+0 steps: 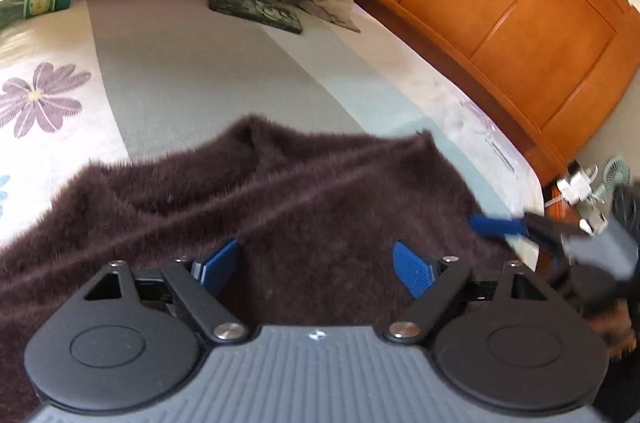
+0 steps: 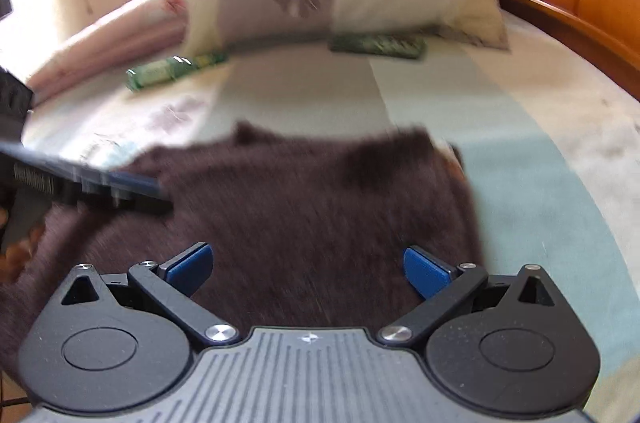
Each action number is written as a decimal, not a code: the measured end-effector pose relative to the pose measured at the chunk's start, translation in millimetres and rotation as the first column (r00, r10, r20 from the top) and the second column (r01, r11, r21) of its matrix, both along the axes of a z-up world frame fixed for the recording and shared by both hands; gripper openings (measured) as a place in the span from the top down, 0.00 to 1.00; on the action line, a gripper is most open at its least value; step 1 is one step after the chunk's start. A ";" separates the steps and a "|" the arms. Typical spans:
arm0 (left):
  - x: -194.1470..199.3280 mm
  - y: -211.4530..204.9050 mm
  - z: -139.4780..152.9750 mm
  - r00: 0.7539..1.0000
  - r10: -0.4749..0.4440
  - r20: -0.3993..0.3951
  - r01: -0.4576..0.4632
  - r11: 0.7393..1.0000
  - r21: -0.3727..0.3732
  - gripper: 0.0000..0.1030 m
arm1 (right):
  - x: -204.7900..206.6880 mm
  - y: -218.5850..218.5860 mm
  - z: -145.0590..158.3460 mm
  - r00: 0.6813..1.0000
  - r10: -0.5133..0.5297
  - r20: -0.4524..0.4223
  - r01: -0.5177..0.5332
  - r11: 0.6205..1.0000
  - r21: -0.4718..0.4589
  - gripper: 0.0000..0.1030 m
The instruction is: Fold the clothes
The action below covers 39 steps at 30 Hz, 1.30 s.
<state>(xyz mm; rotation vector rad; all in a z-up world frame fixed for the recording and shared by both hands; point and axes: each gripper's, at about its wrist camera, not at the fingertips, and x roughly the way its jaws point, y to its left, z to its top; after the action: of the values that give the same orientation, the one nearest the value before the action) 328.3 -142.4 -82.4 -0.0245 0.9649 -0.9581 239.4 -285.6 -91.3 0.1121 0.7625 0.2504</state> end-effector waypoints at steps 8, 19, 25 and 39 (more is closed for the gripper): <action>-3.9 -24.2 6.5 0.996 -0.063 0.061 0.061 0.998 0.022 0.17 | -16.4 4.4 -14.4 1.000 -0.014 0.023 0.013 0.999 0.045 0.00; -4.3 -4.5 27.6 0.991 0.066 0.118 -0.073 0.995 0.061 0.17 | -28.7 -3.3 0.4 0.997 -0.040 0.060 0.034 0.994 0.100 0.00; -27.5 27.2 42.3 0.989 0.093 0.112 -0.104 0.991 0.090 0.16 | -32.4 1.1 -5.0 0.997 -0.061 0.043 0.057 0.994 0.095 0.00; -72.2 114.2 19.5 0.964 0.235 0.124 -0.249 0.961 0.116 0.13 | -55.2 25.2 1.8 0.998 -0.054 0.019 0.051 0.991 0.123 0.00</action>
<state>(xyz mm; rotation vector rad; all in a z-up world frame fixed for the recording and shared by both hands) 256.1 -28.2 -62.9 0.0196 0.8981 -0.6622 184.2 -260.4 -89.5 0.2444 0.7210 0.2478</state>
